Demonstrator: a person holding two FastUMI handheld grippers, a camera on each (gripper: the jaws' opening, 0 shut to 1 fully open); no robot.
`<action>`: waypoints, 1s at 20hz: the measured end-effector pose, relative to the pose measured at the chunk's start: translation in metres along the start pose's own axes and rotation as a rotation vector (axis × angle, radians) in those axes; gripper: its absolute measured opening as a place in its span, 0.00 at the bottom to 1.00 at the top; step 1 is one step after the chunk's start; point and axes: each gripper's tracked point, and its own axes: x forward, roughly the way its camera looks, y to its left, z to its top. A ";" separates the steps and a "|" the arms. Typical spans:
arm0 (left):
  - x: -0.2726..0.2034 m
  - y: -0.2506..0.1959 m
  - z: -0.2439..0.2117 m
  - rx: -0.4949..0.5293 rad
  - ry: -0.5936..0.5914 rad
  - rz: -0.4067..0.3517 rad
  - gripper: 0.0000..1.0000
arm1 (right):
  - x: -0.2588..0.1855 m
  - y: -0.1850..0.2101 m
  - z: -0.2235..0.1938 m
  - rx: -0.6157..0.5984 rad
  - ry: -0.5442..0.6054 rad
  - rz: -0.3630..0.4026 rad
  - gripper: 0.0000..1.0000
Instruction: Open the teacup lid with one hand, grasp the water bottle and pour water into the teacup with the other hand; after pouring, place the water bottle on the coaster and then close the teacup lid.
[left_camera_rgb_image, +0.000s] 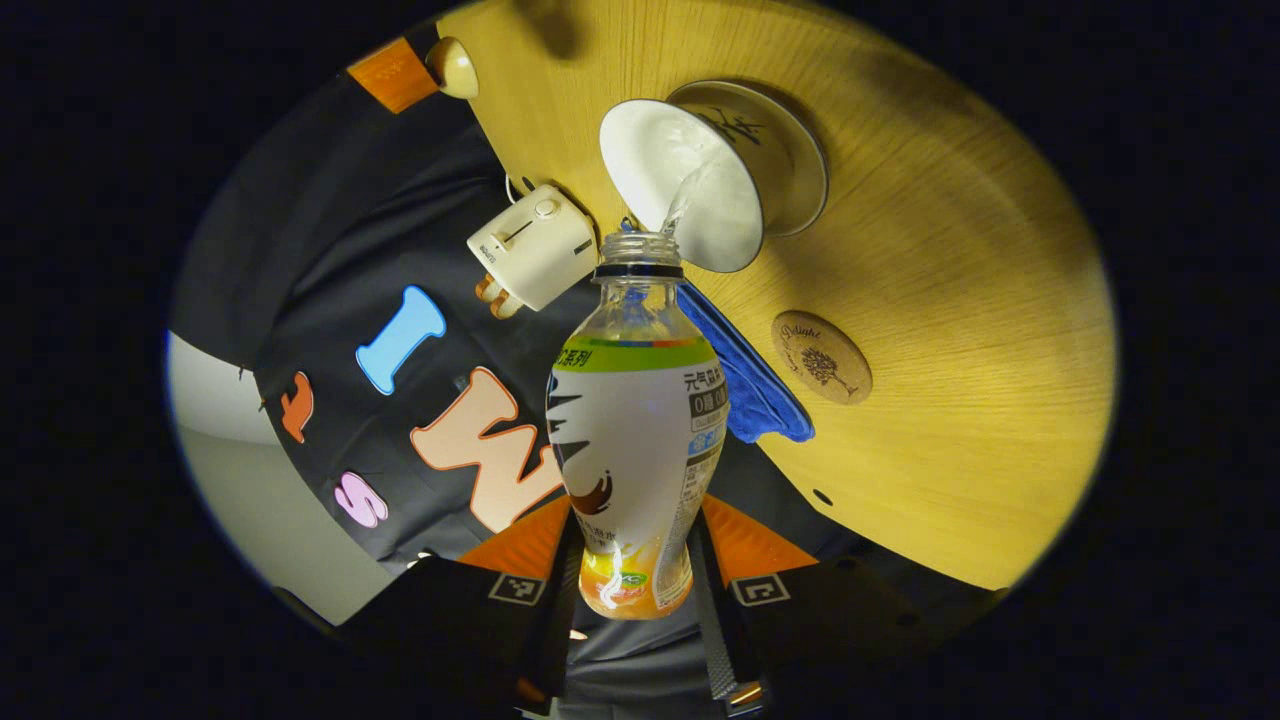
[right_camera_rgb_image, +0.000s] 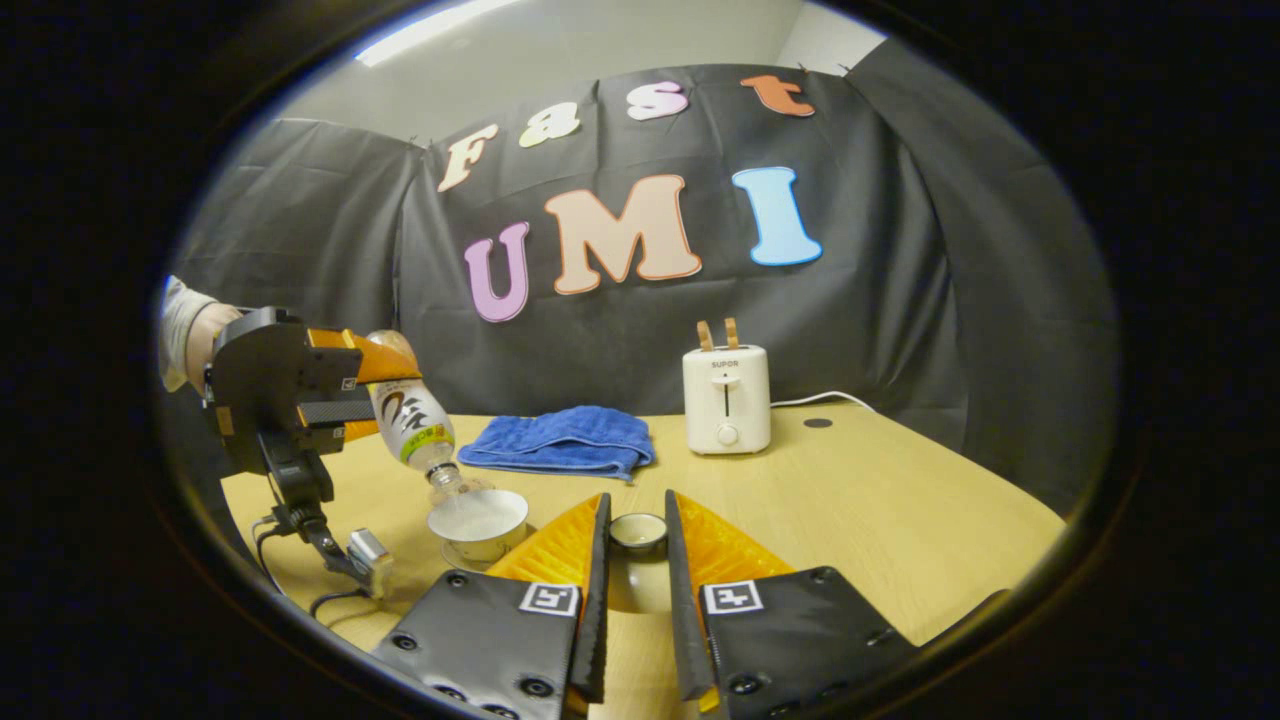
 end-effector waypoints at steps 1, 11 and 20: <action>0.001 0.001 -0.001 0.014 0.003 0.000 0.53 | 0.000 0.001 -0.001 -0.001 0.003 0.002 0.31; 0.011 -0.034 0.005 -0.269 -0.061 -0.102 0.52 | -0.001 0.002 -0.002 0.028 0.013 0.017 0.32; 0.008 -0.070 0.038 -0.803 -0.148 -0.188 0.52 | -0.001 0.023 0.003 0.055 0.014 0.059 0.31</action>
